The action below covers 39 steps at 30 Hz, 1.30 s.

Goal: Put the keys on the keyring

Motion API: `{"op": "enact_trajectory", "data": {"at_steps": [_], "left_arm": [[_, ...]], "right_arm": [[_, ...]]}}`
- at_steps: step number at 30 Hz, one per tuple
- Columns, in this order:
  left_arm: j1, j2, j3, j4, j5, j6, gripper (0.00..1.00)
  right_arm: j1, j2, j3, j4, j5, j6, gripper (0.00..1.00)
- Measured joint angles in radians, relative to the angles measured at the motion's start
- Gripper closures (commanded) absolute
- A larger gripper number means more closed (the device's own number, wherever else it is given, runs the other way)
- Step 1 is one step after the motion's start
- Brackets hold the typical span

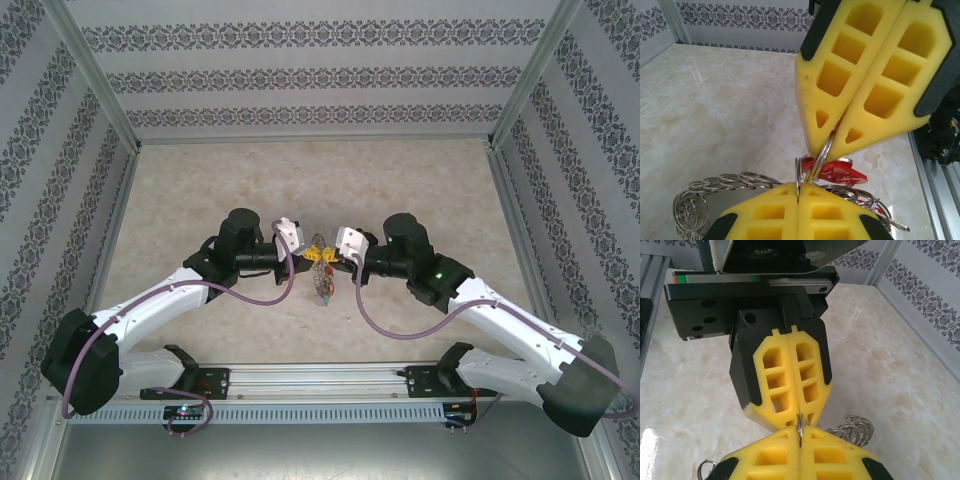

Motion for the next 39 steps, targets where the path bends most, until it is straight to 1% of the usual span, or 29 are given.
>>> {"op": "enact_trajectory", "data": {"at_steps": [14, 19, 27, 35, 39], "left_arm": [[0.0, 0.0, 0.0, 0.0, -0.051, 0.0, 1.0], [0.0, 0.0, 0.0, 0.016, -0.055, 0.0, 1.0], [-0.001, 0.0, 0.0, 0.027, -0.063, 0.001, 1.0], [-0.003, -0.004, -0.013, 0.06, -0.1, 0.014, 1.0], [-0.004, -0.005, -0.014, 0.063, -0.114, 0.024, 1.0]], "right_arm": [[0.037, 0.022, 0.011, -0.001, 0.156, 0.015, 1.0], [0.044, 0.01, 0.011, -0.002, 0.194, 0.035, 1.0], [0.05, 0.008, 0.017, -0.014, 0.231, 0.108, 1.0], [0.052, 0.077, 0.137, -0.15, 0.298, 0.222, 1.0], [0.076, 0.103, 0.18, -0.205, 0.34, 0.25, 1.0]]}}
